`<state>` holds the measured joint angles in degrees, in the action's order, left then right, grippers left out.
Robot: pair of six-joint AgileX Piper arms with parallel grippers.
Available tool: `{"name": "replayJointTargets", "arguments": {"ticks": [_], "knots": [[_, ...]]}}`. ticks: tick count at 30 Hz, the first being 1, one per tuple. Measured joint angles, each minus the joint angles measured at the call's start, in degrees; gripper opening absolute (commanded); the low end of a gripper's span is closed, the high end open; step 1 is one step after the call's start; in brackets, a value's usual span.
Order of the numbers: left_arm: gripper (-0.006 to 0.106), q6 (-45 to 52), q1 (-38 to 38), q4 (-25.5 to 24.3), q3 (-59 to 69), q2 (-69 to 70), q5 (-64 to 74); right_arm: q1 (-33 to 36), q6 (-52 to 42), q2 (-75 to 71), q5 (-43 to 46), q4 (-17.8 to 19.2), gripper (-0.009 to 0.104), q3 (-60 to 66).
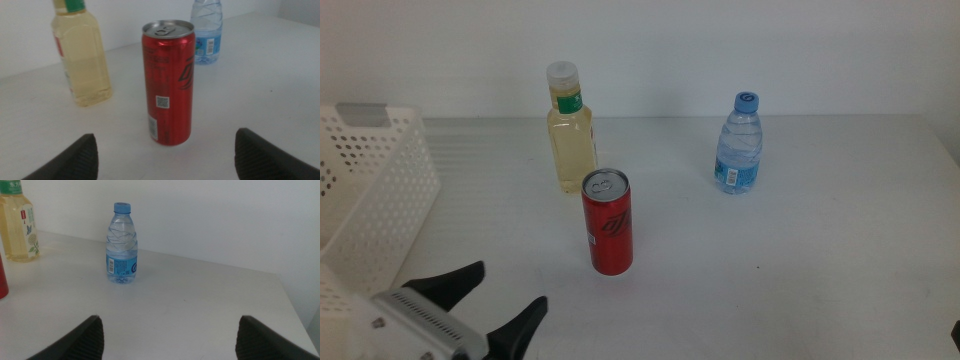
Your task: Use arms to grab the bottles and put them into the dustbin to the left of the table.
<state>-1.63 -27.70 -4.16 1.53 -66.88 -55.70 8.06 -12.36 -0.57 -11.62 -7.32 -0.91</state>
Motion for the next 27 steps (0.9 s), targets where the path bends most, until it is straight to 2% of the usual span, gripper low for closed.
{"name": "replayJointTargets", "arguments": {"ticks": [5,11,27], "knots": [[0.09,-0.4,0.0,-0.4,-0.4,-9.1,-8.2,0.0,0.0,0.0,0.0,0.0,0.081,0.0],[0.09,-0.4,0.0,-0.6,-0.4,-14.5,-9.2,0.0,0.0,0.0,0.0,0.0,0.081,0.0],[0.09,-0.4,0.0,-1.0,-1.2,-16.2,-9.3,0.0,0.0,0.0,0.0,0.0,0.081,0.0]]}}
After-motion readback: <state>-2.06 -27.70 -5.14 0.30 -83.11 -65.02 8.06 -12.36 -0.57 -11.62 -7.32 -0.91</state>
